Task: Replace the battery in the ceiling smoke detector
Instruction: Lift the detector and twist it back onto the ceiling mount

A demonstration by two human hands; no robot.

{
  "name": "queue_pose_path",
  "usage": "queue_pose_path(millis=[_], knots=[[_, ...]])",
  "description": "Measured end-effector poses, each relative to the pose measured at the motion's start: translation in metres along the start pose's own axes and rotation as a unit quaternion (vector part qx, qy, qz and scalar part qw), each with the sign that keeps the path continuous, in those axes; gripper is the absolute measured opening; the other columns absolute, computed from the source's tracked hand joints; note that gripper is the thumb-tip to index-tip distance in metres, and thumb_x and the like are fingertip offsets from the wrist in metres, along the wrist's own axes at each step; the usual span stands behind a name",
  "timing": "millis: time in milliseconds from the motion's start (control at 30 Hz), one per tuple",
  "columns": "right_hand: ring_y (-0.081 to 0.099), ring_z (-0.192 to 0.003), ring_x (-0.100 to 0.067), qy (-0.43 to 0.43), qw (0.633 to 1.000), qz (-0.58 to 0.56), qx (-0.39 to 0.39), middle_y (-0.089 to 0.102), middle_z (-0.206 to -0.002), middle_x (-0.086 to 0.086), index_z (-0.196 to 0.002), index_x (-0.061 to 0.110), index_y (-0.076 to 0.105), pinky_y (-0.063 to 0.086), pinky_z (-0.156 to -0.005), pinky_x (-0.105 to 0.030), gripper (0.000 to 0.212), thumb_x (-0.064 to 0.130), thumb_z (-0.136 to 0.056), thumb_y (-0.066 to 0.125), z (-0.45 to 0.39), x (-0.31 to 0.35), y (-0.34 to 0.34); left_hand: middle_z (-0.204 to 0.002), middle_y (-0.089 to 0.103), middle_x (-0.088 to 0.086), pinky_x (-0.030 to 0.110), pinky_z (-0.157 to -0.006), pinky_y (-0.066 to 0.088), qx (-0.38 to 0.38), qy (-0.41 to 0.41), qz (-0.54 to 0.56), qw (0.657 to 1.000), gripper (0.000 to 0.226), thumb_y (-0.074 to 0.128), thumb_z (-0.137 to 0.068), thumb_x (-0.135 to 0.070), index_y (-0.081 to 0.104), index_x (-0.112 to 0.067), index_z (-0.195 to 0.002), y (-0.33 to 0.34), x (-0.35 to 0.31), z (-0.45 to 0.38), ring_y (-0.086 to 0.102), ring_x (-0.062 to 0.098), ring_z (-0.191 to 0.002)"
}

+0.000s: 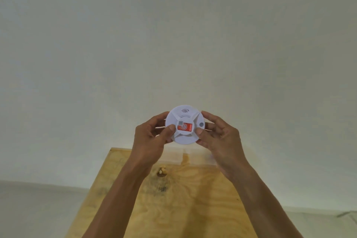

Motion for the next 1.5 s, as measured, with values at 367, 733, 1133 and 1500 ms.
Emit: queue_pose_path(millis=[367, 733, 1133, 1500], knots=[[0.075, -0.095, -0.022, -0.068, 0.997, 0.021, 0.003, 0.076, -0.105, -0.006, -0.125, 0.018, 0.068, 0.062, -0.082, -0.040, 0.042, 0.002, -0.086, 0.074, -0.019, 0.082, -0.023, -0.102, 0.078, 0.010, 0.029, -0.070, 0.062, -0.065, 0.035, 0.040, 0.997, 0.036, 0.078, -0.085, -0.006, 0.070, -0.012, -0.120, 0.034, -0.075, -0.004, 0.077, 0.022, -0.087], [0.075, -0.094, -0.018, -0.195, 0.980, 0.009, -0.045, 0.078, -0.105, 0.005, -0.118, 0.024, 0.072, 0.062, -0.082, -0.045, 0.033, 0.011, -0.087, 0.074, -0.083, 0.162, 0.014, -0.097, 0.080, -0.002, 0.029, -0.071, 0.062, -0.020, 0.162, 0.024, 0.986, 0.022, 0.073, -0.091, -0.011, 0.075, -0.023, -0.110, 0.021, -0.167, -0.090, 0.077, 0.020, -0.090], [0.073, -0.098, -0.022, -0.316, 0.945, 0.020, -0.082, 0.077, -0.105, 0.000, -0.118, 0.021, 0.073, 0.063, -0.077, -0.040, 0.031, 0.016, -0.088, 0.075, -0.142, 0.279, 0.046, -0.091, 0.080, -0.007, 0.028, -0.071, 0.063, -0.022, 0.258, 0.051, 0.965, 0.023, 0.074, -0.091, -0.011, 0.074, -0.029, -0.105, 0.017, -0.282, -0.152, 0.077, 0.015, -0.088], [0.075, -0.091, -0.015, -0.332, 0.938, 0.009, -0.096, 0.077, -0.092, 0.000, -0.111, 0.030, 0.074, 0.063, -0.078, -0.038, 0.027, 0.015, -0.088, 0.074, -0.186, 0.315, 0.060, -0.102, 0.074, 0.019, 0.044, -0.079, 0.064, -0.046, 0.273, 0.059, 0.959, 0.027, 0.077, -0.089, -0.012, 0.073, -0.037, -0.098, 0.017, -0.317, -0.200, 0.072, 0.033, -0.100]])
Point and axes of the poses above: each hand's wrist, its own z-axis away from the middle knuckle, its own y-axis out of the palm, x = y × z, the point moved 6 cm from there along -z, towards the middle knuckle
